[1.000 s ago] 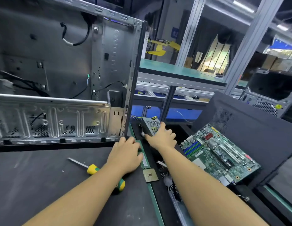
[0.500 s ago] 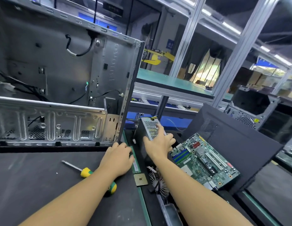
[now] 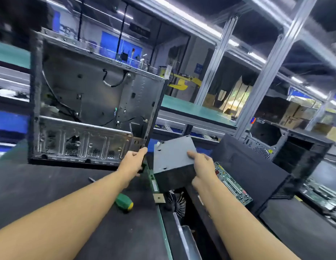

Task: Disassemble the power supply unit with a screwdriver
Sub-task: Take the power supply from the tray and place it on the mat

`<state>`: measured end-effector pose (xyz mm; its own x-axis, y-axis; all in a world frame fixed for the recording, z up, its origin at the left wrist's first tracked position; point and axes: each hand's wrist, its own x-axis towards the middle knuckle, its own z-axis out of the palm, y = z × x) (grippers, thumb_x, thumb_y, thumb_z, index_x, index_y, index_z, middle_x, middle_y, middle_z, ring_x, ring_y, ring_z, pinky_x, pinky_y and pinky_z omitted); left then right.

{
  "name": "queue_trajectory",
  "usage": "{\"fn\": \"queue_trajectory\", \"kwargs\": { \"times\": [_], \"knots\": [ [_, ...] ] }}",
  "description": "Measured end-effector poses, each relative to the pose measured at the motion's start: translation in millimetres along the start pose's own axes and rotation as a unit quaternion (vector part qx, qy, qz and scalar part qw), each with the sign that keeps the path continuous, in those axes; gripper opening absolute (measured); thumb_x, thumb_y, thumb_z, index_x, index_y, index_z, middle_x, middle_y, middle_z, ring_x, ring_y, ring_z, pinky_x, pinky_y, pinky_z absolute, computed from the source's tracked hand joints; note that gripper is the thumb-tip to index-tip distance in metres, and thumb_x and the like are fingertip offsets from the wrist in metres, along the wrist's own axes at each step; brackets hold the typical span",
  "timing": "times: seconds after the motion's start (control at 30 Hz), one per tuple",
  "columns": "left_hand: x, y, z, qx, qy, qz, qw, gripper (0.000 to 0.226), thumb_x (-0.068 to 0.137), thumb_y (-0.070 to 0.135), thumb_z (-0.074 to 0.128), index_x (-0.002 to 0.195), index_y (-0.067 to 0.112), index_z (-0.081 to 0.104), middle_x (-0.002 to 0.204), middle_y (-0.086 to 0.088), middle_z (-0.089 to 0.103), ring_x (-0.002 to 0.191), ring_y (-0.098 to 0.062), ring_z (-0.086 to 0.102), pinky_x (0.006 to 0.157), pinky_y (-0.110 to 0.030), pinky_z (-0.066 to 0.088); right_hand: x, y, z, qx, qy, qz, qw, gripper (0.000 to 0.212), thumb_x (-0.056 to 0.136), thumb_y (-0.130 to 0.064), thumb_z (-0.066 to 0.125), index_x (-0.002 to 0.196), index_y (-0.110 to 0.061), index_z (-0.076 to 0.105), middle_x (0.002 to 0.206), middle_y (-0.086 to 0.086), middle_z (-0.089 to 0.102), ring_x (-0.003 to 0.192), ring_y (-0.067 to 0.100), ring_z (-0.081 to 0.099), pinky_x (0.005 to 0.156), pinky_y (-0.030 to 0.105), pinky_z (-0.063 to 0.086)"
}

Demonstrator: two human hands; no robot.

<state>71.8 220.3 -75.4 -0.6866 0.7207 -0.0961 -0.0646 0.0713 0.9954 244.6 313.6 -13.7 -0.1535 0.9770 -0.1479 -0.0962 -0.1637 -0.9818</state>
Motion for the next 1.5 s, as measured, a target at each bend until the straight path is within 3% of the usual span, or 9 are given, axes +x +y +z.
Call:
{"fn": "queue_trajectory", "kwargs": {
  "times": [0.1,0.27,0.43,0.57,0.7,0.93,1.07,1.33,1.5],
  "knots": [
    [-32.0,8.0,-20.4,-0.013,-0.146,-0.112,0.983,0.071,0.080,0.082,0.049,0.126,0.027,0.050,0.125,-0.007,0.057,0.096,-0.029,0.066,0.077,-0.040,0.055,-39.6,-1.7,-8.7,0.009,-0.106,0.083,0.991,0.029,0.089,-0.025,0.068,0.113,-0.008,0.067,0.098,0.015,0.076,0.084,0.035,0.074,0.070,0.052,0.061],
    [-76.8,20.2,-62.1,-0.107,-0.207,-0.120,0.965,0.051,0.084,0.067,0.057,0.065,0.022,0.045,0.056,-0.001,0.041,0.041,-0.017,0.034,0.052,-0.021,0.026,-98.8,15.6,-6.2,0.024,-0.226,0.159,0.961,0.027,0.085,-0.037,0.068,0.097,-0.013,0.071,0.092,0.012,0.077,0.069,0.033,0.074,0.065,0.042,0.058],
    [-110.2,32.8,-124.1,-0.115,-0.120,-0.054,0.985,0.034,0.085,0.045,0.063,0.095,0.013,0.068,0.082,-0.010,0.070,0.065,-0.025,0.066,0.059,-0.026,0.052,-140.9,41.0,16.9,-0.052,-0.320,0.139,0.936,0.041,0.083,-0.043,0.068,0.112,-0.015,0.069,0.101,0.009,0.075,0.077,0.028,0.073,0.071,0.036,0.055],
    [-121.2,11.9,-171.3,-0.094,-0.065,-0.042,0.993,0.027,0.085,0.043,0.063,0.087,0.018,0.054,0.052,0.002,0.062,0.038,-0.016,0.055,0.041,-0.017,0.042,-161.1,60.0,36.9,-0.080,-0.399,0.141,0.902,0.027,0.070,-0.034,0.077,0.094,-0.020,0.079,0.097,0.004,0.075,0.076,0.027,0.073,0.066,0.036,0.057],
    [-139.2,-5.1,-209.0,-0.061,-0.070,-0.098,0.991,0.064,0.057,0.057,0.072,0.104,0.015,0.061,0.105,-0.007,0.056,0.086,-0.030,0.047,0.063,-0.033,0.037,-171.2,80.4,54.2,-0.156,-0.476,0.168,0.849,0.037,0.077,-0.040,0.074,0.108,-0.020,0.078,0.107,0.005,0.073,0.086,0.023,0.070,0.089,0.040,0.050],
    [-145.0,-21.8,-229.7,0.000,-0.089,-0.111,0.990,0.037,0.079,0.049,0.066,0.063,0.015,0.071,0.064,-0.004,0.065,0.050,-0.019,0.058,0.046,-0.017,0.039,-181.8,98.0,87.2,-0.281,-0.415,0.051,0.864,0.086,0.057,-0.062,0.077,0.131,-0.024,0.054,0.122,-0.004,0.066,0.108,0.018,0.065,0.095,0.033,0.051],
    [-142.7,-36.4,-242.0,-0.002,-0.074,-0.140,0.987,0.050,0.074,0.057,0.068,0.095,0.012,0.073,0.089,-0.013,0.071,0.076,-0.027,0.065,0.065,-0.030,0.047,-177.8,115.8,97.5,-0.289,-0.378,-0.027,0.879,0.071,0.082,-0.052,0.070,0.136,-0.028,0.032,0.119,-0.010,0.057,0.100,0.006,0.060,0.078,0.018,0.052],
    [-134.2,-50.2,-251.4,-0.038,-0.061,-0.157,0.985,0.049,0.070,0.056,0.073,0.090,0.011,0.080,0.091,-0.014,0.076,0.071,-0.028,0.071,0.067,-0.032,0.053,-163.2,159.1,99.0,-0.267,-0.331,-0.101,0.899,0.055,0.099,-0.055,0.043,0.137,-0.016,0.054,0.141,0.013,0.052,0.127,0.024,0.048,0.111,0.040,0.035],
    [-132.2,-42.5,-235.2,-0.078,-0.002,-0.120,0.990,0.034,0.091,0.038,0.059,0.096,0.006,0.069,0.073,-0.013,0.071,0.053,-0.024,0.066,0.050,-0.022,0.049,-162.8,168.4,98.0,-0.192,-0.337,-0.088,0.918,0.088,0.069,-0.077,0.047,0.141,-0.028,0.048,0.148,0.003,0.042,0.138,0.021,0.040,0.118,0.050,0.028]
  ]
}}
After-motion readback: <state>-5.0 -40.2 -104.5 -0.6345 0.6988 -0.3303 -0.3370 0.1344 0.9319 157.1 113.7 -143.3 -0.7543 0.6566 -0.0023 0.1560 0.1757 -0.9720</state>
